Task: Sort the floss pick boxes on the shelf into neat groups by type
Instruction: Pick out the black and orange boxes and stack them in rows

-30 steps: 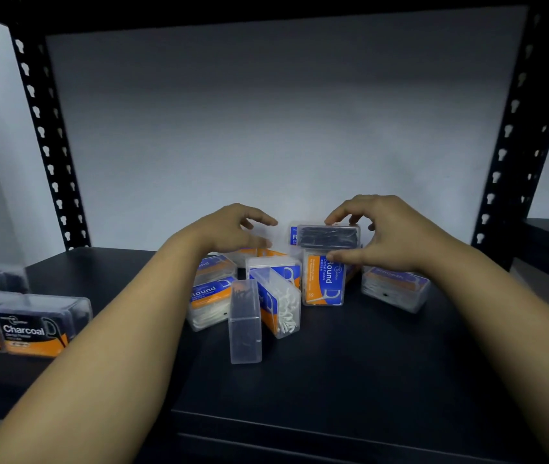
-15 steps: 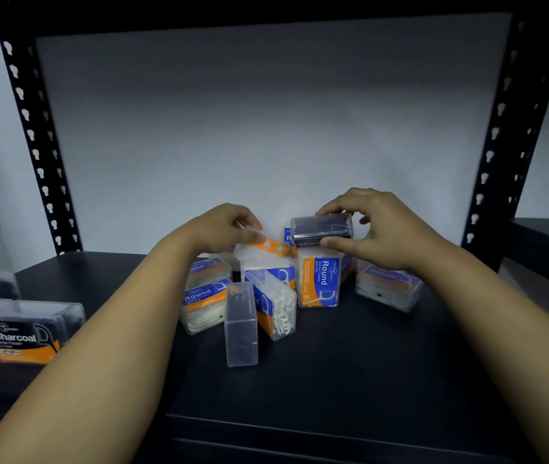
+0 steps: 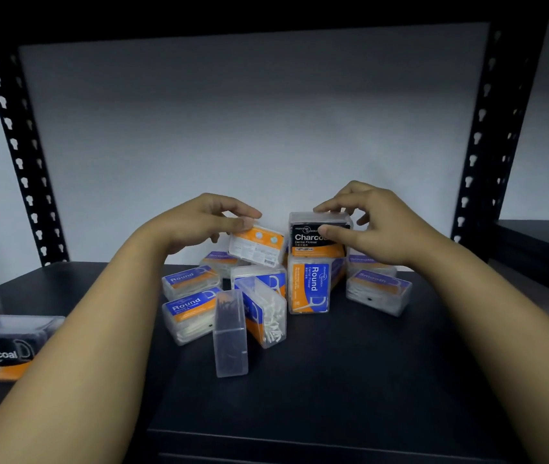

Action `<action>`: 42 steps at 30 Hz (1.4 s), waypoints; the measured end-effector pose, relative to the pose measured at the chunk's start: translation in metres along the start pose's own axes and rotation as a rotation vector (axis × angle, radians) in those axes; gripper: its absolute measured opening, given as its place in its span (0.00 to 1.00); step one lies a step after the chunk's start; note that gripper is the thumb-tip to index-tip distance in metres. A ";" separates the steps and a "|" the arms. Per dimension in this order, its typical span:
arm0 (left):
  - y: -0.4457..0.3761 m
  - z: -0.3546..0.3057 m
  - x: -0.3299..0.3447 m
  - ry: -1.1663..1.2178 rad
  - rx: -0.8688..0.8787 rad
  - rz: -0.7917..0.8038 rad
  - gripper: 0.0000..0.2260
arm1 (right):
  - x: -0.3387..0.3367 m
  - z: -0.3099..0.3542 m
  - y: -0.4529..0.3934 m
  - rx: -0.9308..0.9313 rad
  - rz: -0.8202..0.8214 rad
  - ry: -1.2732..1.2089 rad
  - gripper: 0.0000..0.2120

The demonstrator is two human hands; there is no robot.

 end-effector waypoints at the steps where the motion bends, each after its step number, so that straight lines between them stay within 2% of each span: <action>1: 0.001 0.001 0.001 -0.008 -0.006 0.020 0.12 | 0.000 -0.001 0.000 0.007 0.009 0.000 0.17; 9: 0.004 -0.005 0.010 -0.089 -0.036 0.117 0.16 | 0.003 0.000 -0.001 -0.010 0.067 0.051 0.17; 13: 0.002 -0.009 0.018 -0.105 -0.020 0.158 0.20 | 0.002 0.005 0.001 -0.047 0.083 0.066 0.20; 16: -0.002 -0.011 0.018 -0.207 0.062 0.109 0.23 | 0.001 0.009 0.001 -0.073 0.073 0.052 0.20; 19: -0.002 -0.015 0.018 -0.249 0.079 0.075 0.24 | 0.002 0.015 0.001 -0.062 0.058 0.028 0.14; 25: 0.000 -0.023 0.025 -0.133 0.047 0.073 0.19 | 0.003 0.023 0.004 -0.027 0.075 -0.072 0.17; 31: 0.000 -0.027 0.027 -0.093 0.143 0.035 0.04 | 0.006 0.021 0.004 -0.036 0.048 -0.115 0.14; 35: -0.002 -0.021 0.024 -0.062 0.101 0.011 0.08 | 0.004 0.017 0.003 -0.008 0.033 -0.141 0.09; 42: -0.003 -0.019 0.024 -0.086 0.086 0.016 0.13 | 0.004 0.016 0.002 0.001 0.035 -0.120 0.12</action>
Point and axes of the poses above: each hand's wrist, its own y-axis away from the middle knuckle, its own x-axis out of the palm, z = x × y, the point moved 5 cm from there along -y, towards the middle knuckle, and after that the axes turned 3 degrees about y, right-handed, at the moved point
